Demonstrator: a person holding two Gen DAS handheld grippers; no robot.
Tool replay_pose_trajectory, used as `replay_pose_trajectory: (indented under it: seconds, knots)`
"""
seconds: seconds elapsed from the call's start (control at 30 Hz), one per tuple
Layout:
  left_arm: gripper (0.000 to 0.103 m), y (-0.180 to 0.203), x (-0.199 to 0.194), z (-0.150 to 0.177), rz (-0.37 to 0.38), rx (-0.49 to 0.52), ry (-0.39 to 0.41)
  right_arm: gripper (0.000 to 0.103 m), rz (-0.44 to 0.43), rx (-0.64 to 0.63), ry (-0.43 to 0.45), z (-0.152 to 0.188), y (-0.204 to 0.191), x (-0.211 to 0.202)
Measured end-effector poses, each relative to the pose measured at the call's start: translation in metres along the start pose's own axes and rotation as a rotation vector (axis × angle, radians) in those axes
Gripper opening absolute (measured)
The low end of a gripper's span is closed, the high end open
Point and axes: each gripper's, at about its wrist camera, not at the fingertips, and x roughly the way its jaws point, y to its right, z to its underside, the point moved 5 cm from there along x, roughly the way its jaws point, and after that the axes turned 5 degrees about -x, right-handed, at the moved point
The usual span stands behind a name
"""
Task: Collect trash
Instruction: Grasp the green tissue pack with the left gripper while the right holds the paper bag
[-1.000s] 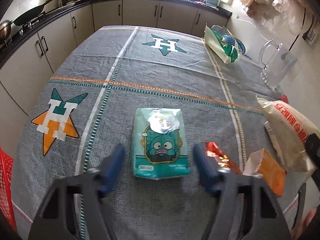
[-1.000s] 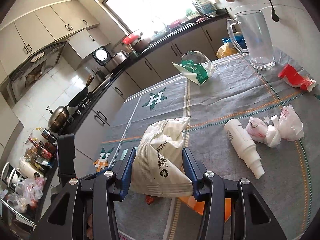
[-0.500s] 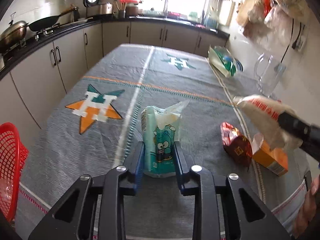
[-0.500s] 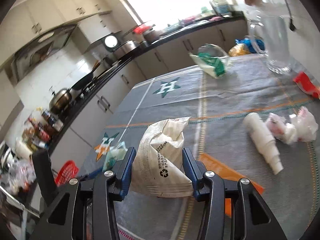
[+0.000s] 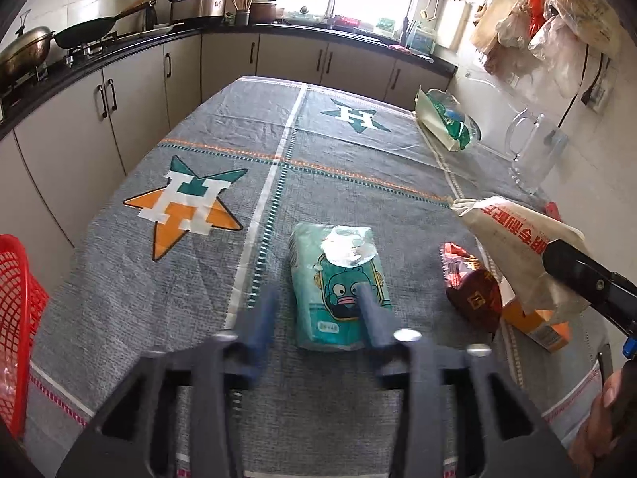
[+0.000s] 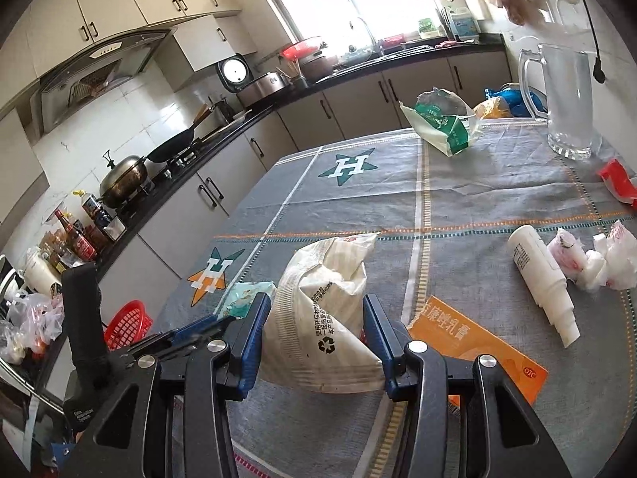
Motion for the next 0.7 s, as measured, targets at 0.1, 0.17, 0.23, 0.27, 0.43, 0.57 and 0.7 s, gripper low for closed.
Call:
replay_pose_trajectory:
  seconds: [0.1,0.17,0.23,0.27,0.43,0.57,0.7]
  knots:
    - [0.061,0.007,-0.004,0.0,-0.006,0.032,0.028,0.051,-0.001,0.008,0.005,-0.001,0.002,-0.001]
    - [0.061,0.015,0.0,0.003,-0.021,0.07,0.021,0.051,0.001,0.014,0.015,-0.002,0.003,-0.004]
    - [0.061,0.02,0.004,0.006,-0.029,0.099,0.008,0.051,0.003,0.02,0.023,-0.003,0.004,-0.006]
    - [0.061,0.023,0.006,0.007,-0.035,0.113,0.002,0.051,0.004,0.026,0.026,-0.003,0.005,-0.007]
    - [0.061,0.024,0.017,0.009,-0.036,0.118,-0.049,0.052,0.002,0.038,0.032,-0.005,0.008,-0.009]
    - [0.05,0.024,0.018,0.009,-0.072,0.125,-0.043,0.052,-0.001,0.033,0.027,-0.005,0.006,-0.008]
    - [0.036,0.02,0.014,0.006,-0.053,0.106,-0.027,0.052,-0.003,0.026,0.019,-0.003,0.004,-0.006]
